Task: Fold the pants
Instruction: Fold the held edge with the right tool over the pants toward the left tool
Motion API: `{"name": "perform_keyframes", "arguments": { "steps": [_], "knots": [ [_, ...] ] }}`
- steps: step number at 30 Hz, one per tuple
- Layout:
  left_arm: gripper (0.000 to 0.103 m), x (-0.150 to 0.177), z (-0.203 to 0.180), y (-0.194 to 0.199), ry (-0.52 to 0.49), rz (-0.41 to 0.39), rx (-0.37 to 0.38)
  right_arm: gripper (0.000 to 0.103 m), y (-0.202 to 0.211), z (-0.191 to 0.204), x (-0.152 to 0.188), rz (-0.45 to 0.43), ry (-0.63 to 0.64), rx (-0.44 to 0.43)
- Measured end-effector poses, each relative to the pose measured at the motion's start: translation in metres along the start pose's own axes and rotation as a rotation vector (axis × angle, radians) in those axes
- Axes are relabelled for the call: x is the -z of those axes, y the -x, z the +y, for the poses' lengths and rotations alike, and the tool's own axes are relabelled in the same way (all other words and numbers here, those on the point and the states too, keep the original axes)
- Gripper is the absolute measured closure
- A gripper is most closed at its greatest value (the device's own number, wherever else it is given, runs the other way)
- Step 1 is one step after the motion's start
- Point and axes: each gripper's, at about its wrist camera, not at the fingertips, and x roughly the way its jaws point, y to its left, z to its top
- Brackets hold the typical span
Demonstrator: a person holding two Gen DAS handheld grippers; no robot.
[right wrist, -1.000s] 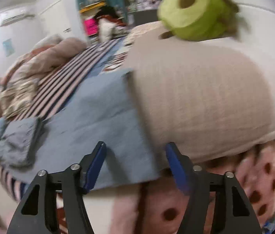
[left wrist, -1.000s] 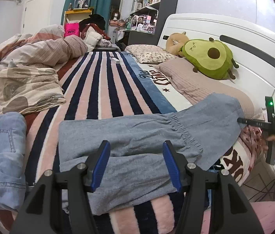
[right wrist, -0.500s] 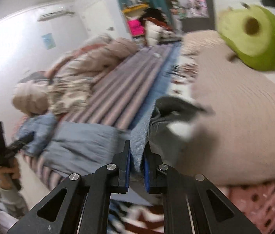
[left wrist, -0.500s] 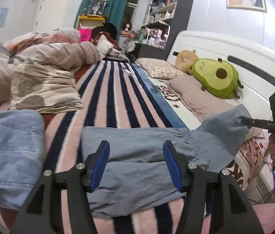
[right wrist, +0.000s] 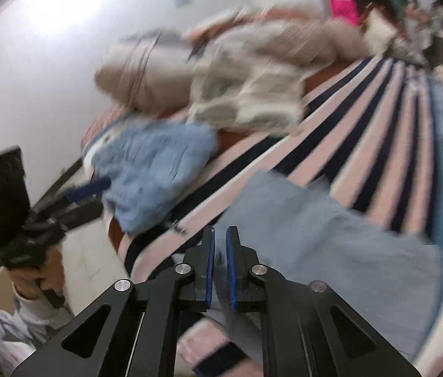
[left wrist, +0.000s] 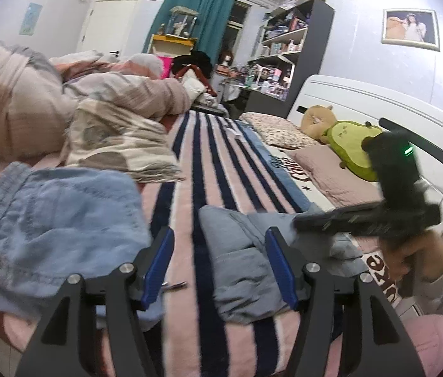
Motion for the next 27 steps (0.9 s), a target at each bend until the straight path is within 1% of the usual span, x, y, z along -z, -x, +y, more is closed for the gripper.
{"name": "perform_keyframes", "arguments": {
  "steps": [2,4,6,8,9,10,11,14,15,16,17,18,19,21,24,25,27],
  "knots": [
    [0.047,0.005,0.007,0.001,0.013,0.011,-0.006,0.101,-0.030,0.008,0.002,0.068,0.021,-0.018],
    [0.046,0.009,0.013,0.001,0.025,0.024,-0.004,0.097,-0.038,0.012,0.005,0.085,0.036,-0.021],
    [0.043,0.014,0.016,-0.004,0.039,0.043,0.017,0.097,-0.034,0.011,0.007,0.076,0.025,-0.019],
    [0.043,0.016,0.015,-0.012,0.046,0.061,0.052,0.097,-0.014,0.005,0.009,0.043,0.018,0.031],
    [0.043,0.017,0.013,-0.016,0.047,0.068,0.069,0.095,-0.005,0.003,0.009,0.029,0.016,0.058],
    [0.043,0.017,0.008,-0.024,0.045,0.078,0.095,0.089,0.008,-0.003,0.012,0.008,0.004,0.093],
    [0.043,0.016,0.005,-0.029,0.042,0.087,0.113,0.086,0.017,-0.007,0.013,-0.005,-0.009,0.115],
    [0.043,0.015,-0.013,-0.048,0.014,0.117,0.158,0.084,0.049,-0.024,0.025,-0.039,-0.043,0.196],
    [0.043,0.015,-0.019,-0.053,0.002,0.128,0.171,0.080,0.057,-0.029,0.031,-0.043,-0.042,0.227],
    [0.043,0.016,-0.026,-0.059,-0.008,0.140,0.186,0.070,0.061,-0.032,0.033,-0.043,-0.040,0.247],
    [0.043,0.018,-0.033,-0.064,-0.014,0.155,0.203,0.064,0.068,-0.036,0.040,-0.044,-0.031,0.286],
    [0.043,0.019,-0.040,-0.069,-0.018,0.170,0.214,0.054,0.071,-0.037,0.043,-0.045,-0.021,0.307],
    [0.043,0.021,-0.046,-0.075,-0.022,0.190,0.218,0.049,0.075,-0.039,0.049,-0.043,-0.002,0.332],
    [0.043,0.023,-0.056,-0.080,-0.037,0.202,0.218,0.047,0.077,-0.042,0.061,-0.015,0.041,0.368],
    [0.043,0.023,-0.071,-0.087,-0.044,0.217,0.248,0.047,0.072,-0.046,0.080,0.035,0.082,0.382],
    [0.043,0.022,-0.074,-0.089,-0.036,0.220,0.262,0.047,0.070,-0.047,0.085,0.045,0.096,0.392],
    [0.043,0.019,-0.080,-0.092,-0.030,0.221,0.282,0.047,0.068,-0.048,0.096,0.045,0.137,0.440]
  ]
}}
